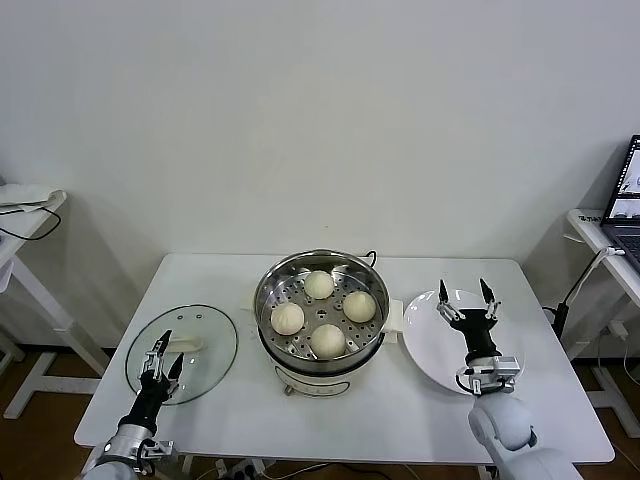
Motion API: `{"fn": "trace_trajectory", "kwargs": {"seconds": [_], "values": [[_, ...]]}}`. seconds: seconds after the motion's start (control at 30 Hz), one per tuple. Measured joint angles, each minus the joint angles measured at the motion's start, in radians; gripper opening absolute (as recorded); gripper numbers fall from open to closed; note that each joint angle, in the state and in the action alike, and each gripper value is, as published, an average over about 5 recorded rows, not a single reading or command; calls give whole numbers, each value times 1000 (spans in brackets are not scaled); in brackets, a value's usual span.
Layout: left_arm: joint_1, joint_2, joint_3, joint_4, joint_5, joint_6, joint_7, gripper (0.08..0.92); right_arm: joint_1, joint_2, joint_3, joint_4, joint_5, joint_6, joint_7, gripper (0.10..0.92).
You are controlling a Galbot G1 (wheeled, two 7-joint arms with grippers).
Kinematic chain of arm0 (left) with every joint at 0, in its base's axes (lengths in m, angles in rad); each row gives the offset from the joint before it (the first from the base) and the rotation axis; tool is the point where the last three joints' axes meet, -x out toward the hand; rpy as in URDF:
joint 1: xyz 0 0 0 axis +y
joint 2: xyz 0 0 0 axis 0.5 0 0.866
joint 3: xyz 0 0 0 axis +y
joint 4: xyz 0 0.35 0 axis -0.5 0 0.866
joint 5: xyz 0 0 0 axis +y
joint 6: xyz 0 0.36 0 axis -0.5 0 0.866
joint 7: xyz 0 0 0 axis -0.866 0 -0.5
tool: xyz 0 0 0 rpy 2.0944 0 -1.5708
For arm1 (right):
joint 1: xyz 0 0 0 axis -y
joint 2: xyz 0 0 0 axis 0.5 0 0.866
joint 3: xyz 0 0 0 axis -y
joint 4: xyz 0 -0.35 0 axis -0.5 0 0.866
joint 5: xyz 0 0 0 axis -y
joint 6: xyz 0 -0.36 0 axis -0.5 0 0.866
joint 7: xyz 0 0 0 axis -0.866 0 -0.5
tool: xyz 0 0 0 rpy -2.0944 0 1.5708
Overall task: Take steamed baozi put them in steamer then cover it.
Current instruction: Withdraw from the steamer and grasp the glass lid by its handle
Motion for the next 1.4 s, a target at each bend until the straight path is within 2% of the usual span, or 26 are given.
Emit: {"fn": "trace_trajectory", "kwargs": {"seconds": [0.53,1.4], "values": [[-119,-9,4,137,90,19,3,823,-51,43,50,-18,-27,12,2,823],[-238,-49,29,257,112,55,-25,823,-70,72,67,-32,-45,20,-5,823]]}}
